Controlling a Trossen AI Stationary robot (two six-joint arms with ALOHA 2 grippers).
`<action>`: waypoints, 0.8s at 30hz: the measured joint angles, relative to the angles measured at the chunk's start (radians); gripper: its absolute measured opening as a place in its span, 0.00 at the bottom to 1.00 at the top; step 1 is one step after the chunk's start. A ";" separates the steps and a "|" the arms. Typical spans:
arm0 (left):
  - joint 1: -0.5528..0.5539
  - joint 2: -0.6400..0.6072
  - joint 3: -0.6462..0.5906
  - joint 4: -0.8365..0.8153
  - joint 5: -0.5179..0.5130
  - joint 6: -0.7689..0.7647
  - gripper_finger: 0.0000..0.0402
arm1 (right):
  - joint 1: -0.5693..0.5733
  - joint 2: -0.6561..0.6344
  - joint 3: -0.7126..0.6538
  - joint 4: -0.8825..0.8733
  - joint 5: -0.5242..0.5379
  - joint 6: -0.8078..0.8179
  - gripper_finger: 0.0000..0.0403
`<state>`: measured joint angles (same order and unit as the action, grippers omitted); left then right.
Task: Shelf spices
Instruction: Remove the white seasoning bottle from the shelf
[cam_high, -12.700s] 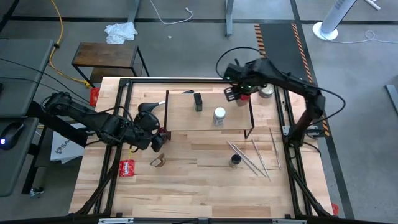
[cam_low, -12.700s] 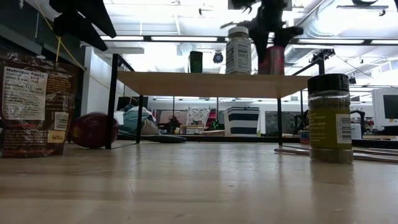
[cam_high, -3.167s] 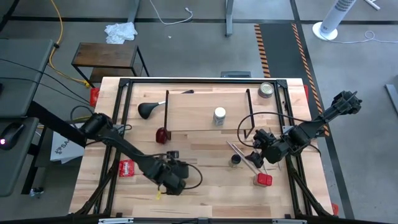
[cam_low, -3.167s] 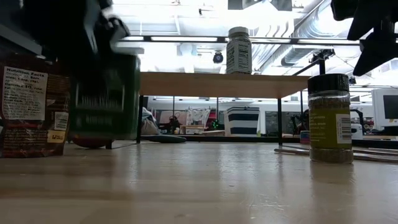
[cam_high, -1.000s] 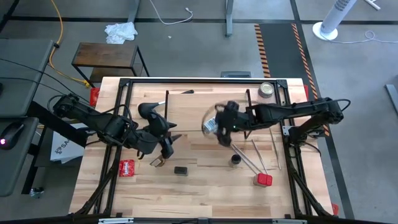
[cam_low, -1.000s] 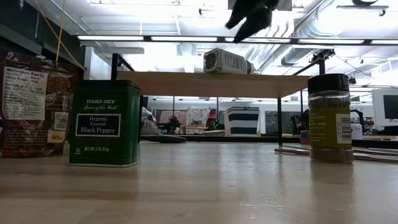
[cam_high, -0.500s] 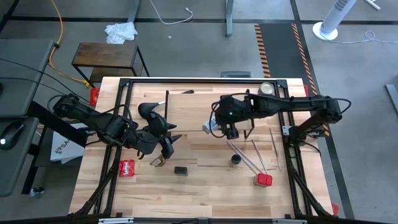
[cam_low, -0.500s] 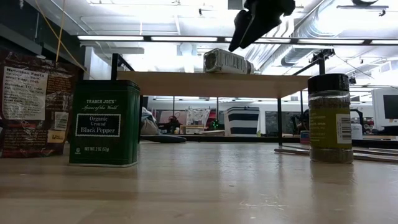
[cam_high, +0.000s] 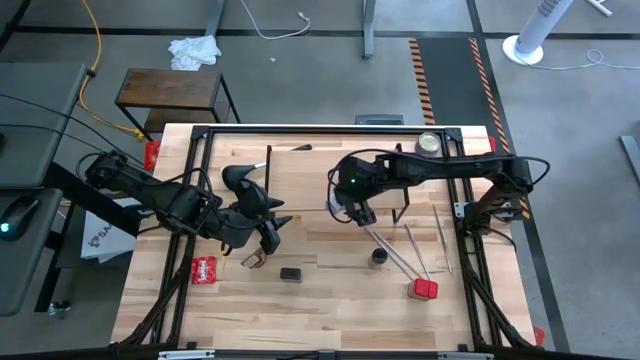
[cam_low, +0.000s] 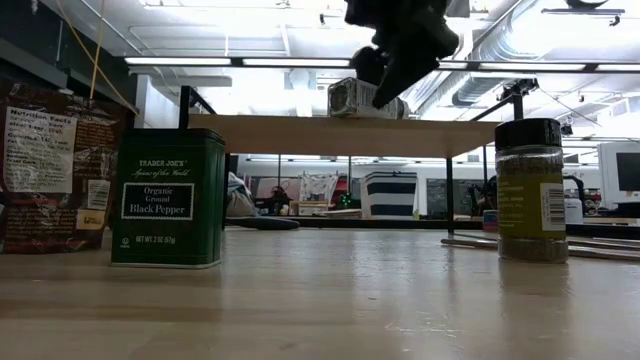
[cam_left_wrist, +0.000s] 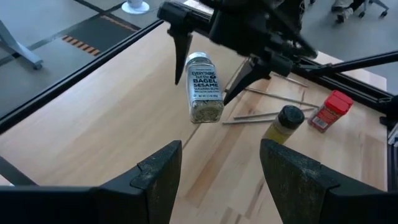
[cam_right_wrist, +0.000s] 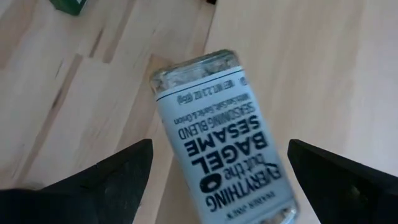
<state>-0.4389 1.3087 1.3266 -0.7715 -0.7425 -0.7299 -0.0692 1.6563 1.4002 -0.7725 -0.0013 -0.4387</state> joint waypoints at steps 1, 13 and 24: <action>0.000 0.000 0.000 0.000 0.000 0.000 0.53 | 0.000 0.003 0.000 -0.011 0.000 0.002 0.92; 0.000 0.000 0.000 -0.019 -0.080 0.024 0.53 | 0.007 -0.050 0.000 -0.110 0.049 0.047 0.50; 0.081 0.000 0.000 0.376 0.083 0.347 0.55 | 0.062 -0.180 0.085 -0.104 0.055 0.288 0.46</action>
<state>-0.3575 1.3090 1.3266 -0.3955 -0.6593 -0.3828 -0.0071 1.4758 1.4855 -0.8769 0.0540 -0.1508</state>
